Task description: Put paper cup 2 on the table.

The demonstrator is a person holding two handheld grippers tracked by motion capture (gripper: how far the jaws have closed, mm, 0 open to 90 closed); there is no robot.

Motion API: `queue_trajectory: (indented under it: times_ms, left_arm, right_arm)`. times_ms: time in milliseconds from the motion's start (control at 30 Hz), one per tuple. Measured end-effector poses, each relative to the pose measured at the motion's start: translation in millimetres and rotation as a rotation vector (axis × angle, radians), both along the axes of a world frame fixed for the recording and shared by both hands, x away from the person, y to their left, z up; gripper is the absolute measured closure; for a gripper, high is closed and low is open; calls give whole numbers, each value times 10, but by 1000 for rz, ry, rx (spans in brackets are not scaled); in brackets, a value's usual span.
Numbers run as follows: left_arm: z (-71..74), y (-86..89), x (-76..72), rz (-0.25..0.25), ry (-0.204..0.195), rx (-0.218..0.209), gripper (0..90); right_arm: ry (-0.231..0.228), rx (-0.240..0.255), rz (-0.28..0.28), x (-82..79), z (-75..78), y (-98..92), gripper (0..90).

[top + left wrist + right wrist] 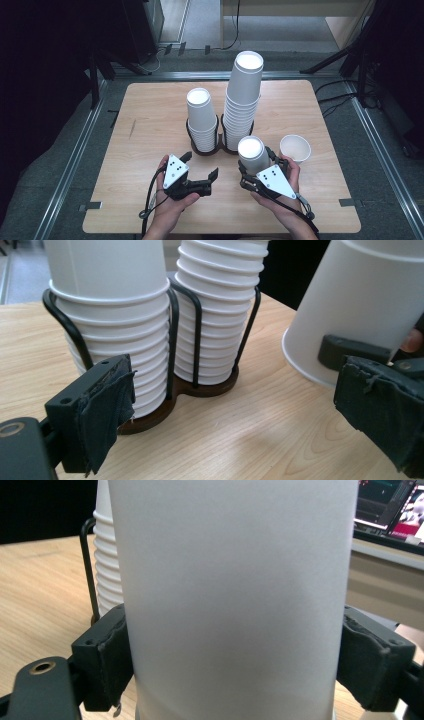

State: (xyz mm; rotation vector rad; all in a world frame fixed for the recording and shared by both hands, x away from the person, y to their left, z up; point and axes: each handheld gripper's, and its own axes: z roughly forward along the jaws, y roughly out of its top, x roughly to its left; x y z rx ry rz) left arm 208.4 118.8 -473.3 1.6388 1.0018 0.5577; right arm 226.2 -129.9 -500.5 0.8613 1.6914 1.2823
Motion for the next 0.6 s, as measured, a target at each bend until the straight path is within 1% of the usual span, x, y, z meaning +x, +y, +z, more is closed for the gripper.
queue_trajectory:
  times_ms: [167, 300, 433, 600]
  left_arm:
    - [1, -29, -13, -22, -1, 3, 32]
    - [0, -33, -20, -32, 3, 3, 32]
    - [16, -36, -20, -44, 3, -8, 32]
    - [22, -64, -32, -77, 7, -2, 32]
  right_arm:
    - [-28, -58, 2, -5, -33, 27, 142]
    - [-46, -101, -16, 7, -57, 38, 143]
    - [-83, -167, -16, -13, -90, 58, 143]
    - [-129, -243, -22, -27, -125, 77, 144]
